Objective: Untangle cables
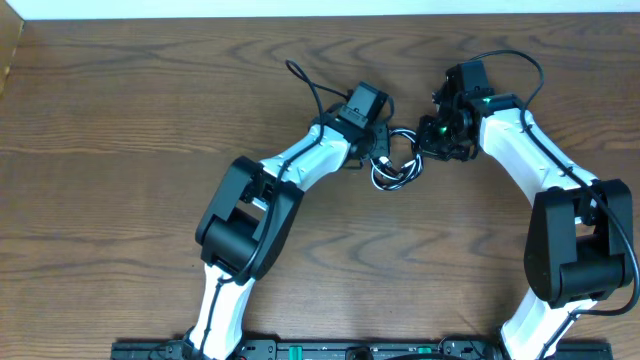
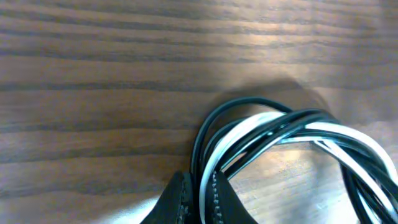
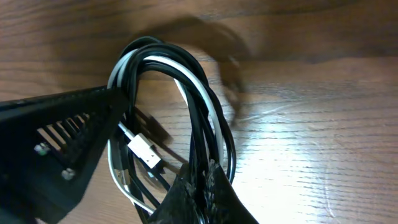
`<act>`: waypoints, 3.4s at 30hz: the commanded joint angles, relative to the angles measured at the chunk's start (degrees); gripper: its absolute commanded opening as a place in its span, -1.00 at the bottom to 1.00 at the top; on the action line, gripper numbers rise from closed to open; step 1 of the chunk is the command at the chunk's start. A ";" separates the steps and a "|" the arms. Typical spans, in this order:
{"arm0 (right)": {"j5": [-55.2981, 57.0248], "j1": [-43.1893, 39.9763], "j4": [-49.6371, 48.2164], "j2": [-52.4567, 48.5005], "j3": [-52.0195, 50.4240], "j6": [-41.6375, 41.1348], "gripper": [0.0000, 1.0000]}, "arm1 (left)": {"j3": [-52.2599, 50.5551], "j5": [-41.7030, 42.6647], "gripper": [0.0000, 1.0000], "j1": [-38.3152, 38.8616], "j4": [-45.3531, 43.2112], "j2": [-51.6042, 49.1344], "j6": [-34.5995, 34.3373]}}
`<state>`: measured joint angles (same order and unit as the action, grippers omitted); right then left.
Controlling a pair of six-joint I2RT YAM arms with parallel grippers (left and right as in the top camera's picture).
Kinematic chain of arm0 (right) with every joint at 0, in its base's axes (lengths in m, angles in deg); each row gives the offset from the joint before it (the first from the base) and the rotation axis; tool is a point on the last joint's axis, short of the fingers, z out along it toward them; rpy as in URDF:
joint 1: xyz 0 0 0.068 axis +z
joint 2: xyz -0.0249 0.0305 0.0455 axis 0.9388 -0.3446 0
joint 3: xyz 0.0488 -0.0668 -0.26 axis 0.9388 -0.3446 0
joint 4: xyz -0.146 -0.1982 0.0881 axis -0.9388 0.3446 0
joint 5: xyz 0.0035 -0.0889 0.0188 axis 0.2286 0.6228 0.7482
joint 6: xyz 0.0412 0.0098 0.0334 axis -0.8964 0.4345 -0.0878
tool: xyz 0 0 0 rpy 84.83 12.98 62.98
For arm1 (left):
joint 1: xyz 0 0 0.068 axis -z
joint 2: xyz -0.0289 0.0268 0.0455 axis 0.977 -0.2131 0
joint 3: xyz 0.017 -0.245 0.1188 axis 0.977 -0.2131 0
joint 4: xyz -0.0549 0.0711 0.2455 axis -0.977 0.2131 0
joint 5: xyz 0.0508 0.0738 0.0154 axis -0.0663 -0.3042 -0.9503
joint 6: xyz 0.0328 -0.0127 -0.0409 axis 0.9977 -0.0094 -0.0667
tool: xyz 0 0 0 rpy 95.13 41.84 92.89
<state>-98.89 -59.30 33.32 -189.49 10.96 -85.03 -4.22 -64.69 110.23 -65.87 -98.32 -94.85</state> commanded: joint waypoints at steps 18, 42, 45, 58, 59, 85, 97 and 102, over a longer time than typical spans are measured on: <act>-3.98 -1.84 -1.38 0.07 -0.13 4.11 -0.98 | 0.04 52.00 -0.85 -16.04 -4.70 8.81 6.32; -5.29 -5.64 0.50 0.07 -0.13 7.74 0.12 | 0.00 -7.43 -0.11 -1.27 10.19 5.07 5.90; -5.25 -5.20 0.70 0.07 -0.13 8.83 0.04 | 0.00 -7.43 -0.21 -0.92 10.19 3.78 5.90; -4.85 -4.87 0.70 0.07 -0.13 8.83 0.16 | -0.02 -7.41 -0.20 -0.68 9.77 2.51 5.90; -4.85 -4.87 0.70 0.07 -0.13 8.83 0.17 | -0.02 -7.41 -0.21 -0.66 9.75 2.05 5.86; -4.87 -4.87 0.61 0.07 -0.13 9.68 0.32 | 1.90 10.86 -0.03 -4.63 11.37 8.13 19.65; -2.49 -5.46 -0.59 0.07 -0.13 6.36 0.24 | 1.81 10.86 -0.03 -0.02 4.26 4.44 21.29; -2.49 -5.49 -0.28 0.07 -0.13 6.40 0.25 | 1.81 0.76 -0.04 3.34 1.53 2.58 21.05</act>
<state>-101.86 -64.74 32.88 -189.49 10.94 -77.86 -3.45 -56.29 112.11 -63.67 -93.62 -74.57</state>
